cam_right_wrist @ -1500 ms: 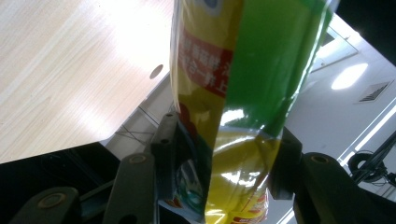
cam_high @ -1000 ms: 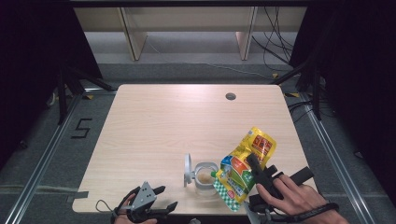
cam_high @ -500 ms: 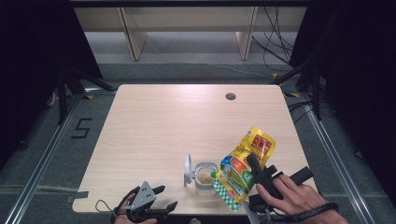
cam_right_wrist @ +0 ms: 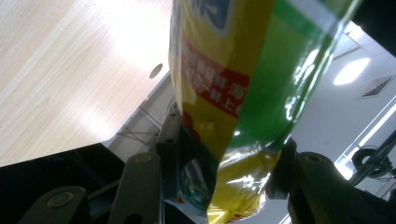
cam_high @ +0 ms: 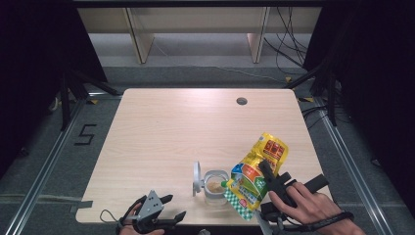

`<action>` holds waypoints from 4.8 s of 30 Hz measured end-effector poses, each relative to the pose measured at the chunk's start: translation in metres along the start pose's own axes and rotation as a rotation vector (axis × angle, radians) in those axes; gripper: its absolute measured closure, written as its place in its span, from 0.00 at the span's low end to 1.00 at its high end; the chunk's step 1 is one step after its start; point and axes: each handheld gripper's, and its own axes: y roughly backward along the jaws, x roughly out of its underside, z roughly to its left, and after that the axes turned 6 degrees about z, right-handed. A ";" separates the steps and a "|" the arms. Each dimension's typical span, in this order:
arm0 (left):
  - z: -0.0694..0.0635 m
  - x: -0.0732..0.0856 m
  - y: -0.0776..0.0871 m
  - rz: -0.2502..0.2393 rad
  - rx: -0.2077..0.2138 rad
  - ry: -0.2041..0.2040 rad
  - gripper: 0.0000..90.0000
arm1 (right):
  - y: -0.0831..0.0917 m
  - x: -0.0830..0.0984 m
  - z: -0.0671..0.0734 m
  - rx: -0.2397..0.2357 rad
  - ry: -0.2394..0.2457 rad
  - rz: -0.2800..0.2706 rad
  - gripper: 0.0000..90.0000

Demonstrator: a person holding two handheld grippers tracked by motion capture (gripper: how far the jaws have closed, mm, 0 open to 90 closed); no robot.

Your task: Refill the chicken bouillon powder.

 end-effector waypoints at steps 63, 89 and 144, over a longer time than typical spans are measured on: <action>-0.002 0.000 -0.001 -0.012 0.010 0.025 0.34 | -0.005 0.003 -0.003 0.010 -0.007 0.015 0.71; -0.002 0.000 0.000 -0.011 0.007 0.019 0.34 | -0.007 0.003 -0.005 0.010 -0.006 0.012 0.72; -0.002 0.000 0.000 -0.011 0.007 0.017 0.34 | -0.022 -0.005 -0.001 -0.071 -0.103 -0.030 0.88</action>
